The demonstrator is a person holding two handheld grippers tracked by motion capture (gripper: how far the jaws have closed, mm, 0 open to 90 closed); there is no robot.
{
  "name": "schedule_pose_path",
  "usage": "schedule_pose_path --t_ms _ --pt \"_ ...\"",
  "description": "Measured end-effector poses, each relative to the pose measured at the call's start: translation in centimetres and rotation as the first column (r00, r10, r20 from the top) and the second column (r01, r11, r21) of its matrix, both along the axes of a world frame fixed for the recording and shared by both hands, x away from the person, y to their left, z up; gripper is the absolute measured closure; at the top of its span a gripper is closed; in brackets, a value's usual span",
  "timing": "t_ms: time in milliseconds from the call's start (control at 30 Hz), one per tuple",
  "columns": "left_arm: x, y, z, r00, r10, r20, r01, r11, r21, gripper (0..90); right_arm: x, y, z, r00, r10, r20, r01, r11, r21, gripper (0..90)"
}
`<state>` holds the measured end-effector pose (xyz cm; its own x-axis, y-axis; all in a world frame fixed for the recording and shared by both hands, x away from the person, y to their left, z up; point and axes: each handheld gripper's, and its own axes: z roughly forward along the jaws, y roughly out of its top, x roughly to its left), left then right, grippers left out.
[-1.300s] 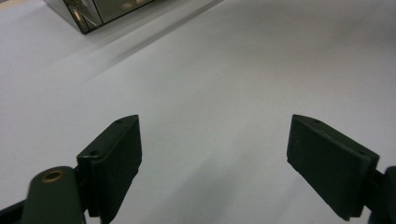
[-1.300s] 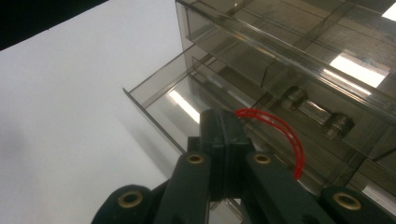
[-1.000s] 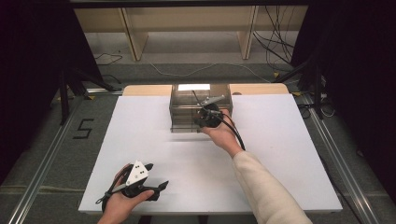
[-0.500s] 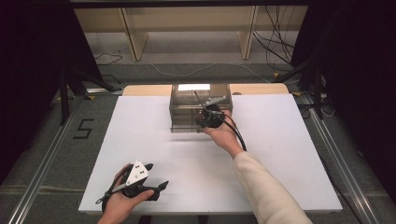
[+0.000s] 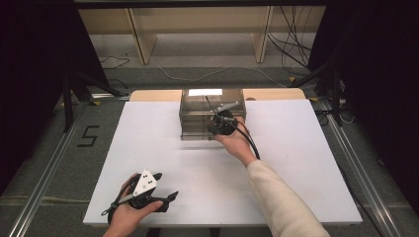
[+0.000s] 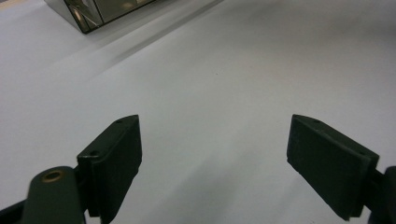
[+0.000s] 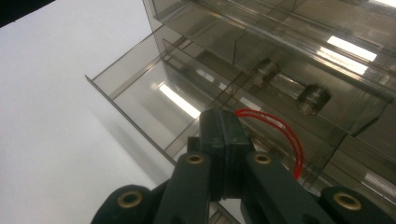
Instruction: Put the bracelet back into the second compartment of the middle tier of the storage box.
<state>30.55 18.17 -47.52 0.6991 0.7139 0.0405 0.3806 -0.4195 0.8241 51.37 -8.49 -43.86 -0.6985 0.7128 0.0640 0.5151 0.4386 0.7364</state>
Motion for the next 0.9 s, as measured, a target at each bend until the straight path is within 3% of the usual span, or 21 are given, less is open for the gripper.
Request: schedule_pose_path --t_ms 667,900 --pt "0.01 -0.02 -0.02 1.0 -0.001 -0.001 0.001 1.0 0.0 18.0 0.22 0.26 -0.51 0.9998 -0.006 -0.018 0.006 1.0 -0.005 89.5" --pt "0.0 -0.02 -0.01 1.0 -0.001 0.0 0.001 1.0 0.0 18.0 0.21 0.25 -0.5 0.9996 -0.008 -0.026 0.008 1.0 0.007 84.2"
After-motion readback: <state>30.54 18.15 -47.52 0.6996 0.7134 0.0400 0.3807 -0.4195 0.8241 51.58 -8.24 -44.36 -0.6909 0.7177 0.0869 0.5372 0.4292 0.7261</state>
